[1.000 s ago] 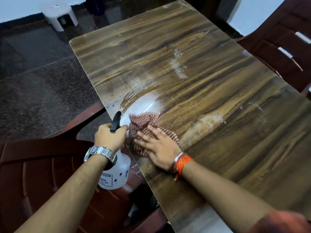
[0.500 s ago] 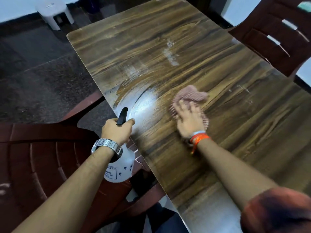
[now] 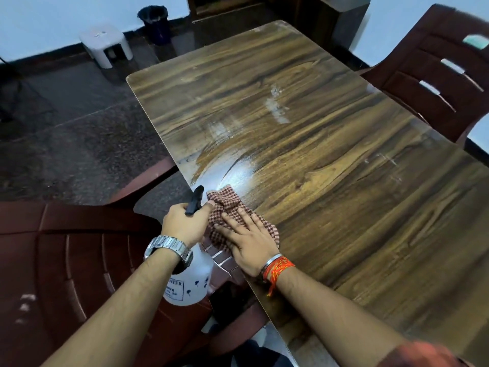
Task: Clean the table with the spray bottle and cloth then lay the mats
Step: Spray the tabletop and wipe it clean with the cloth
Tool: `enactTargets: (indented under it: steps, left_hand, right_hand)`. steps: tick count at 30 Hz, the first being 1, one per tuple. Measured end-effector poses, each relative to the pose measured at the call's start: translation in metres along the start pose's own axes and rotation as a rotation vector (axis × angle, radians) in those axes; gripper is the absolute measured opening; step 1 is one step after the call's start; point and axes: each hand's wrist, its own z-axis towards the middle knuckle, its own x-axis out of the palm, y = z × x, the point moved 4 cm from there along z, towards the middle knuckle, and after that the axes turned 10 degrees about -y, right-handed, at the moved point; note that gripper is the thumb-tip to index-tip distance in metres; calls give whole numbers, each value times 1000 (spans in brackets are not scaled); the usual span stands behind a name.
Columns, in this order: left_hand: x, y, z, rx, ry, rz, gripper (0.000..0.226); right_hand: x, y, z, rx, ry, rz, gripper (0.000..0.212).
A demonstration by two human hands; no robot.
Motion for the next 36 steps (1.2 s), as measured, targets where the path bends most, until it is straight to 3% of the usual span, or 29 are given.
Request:
enactTargets:
  steps: [6, 11, 27, 33, 36]
  left_hand:
    - [12, -45, 25, 143, 106, 8, 55]
    - [40, -105, 56, 254, 170, 2, 60]
    - [71, -155, 97, 310, 275, 101, 42]
    - [30, -126, 124, 158, 58, 95, 26]
    - [13, -111, 140, 109, 9, 111, 32]
  right_hand:
    - [-9, -20, 32, 172, -52, -5, 57]
    - [-9, -21, 34, 202, -102, 20, 52]
    - [-11, -47, 86, 252, -165, 42, 54]
    - [-5, -38, 147, 65, -75, 62, 51]
    - [-1, -29, 186, -33, 1, 73, 51]
